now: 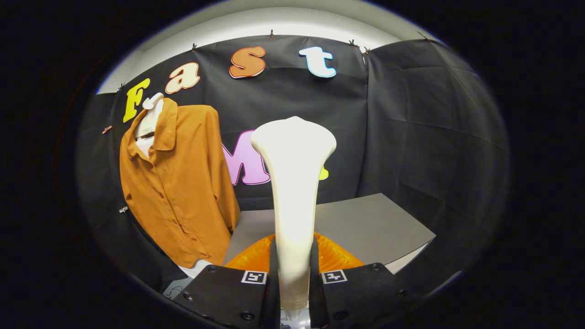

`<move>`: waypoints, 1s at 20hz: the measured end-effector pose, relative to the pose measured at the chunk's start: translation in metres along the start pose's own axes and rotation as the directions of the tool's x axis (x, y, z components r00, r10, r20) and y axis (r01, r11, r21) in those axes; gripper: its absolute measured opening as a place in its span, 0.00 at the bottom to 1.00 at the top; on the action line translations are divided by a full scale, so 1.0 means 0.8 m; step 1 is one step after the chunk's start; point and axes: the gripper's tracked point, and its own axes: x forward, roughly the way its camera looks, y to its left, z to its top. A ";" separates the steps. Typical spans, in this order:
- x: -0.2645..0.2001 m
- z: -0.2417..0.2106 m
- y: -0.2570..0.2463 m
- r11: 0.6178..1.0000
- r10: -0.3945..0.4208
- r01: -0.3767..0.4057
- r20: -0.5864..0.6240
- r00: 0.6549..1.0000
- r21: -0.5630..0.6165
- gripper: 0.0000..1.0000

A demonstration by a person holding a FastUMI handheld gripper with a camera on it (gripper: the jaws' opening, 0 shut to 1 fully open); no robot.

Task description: Iron the clothes twice with a garment steamer, once on the left side and once on the right side.

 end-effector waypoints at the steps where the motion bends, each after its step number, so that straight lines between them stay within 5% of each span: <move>1: -0.008 0.000 0.017 1.000 0.012 -0.012 0.008 1.000 -0.002 0.28; 11: -0.014 -0.006 0.186 0.994 0.095 -0.093 0.047 0.994 -0.055 0.28; 20: 0.049 -0.029 0.277 0.994 0.081 -0.077 0.052 0.995 -0.074 0.28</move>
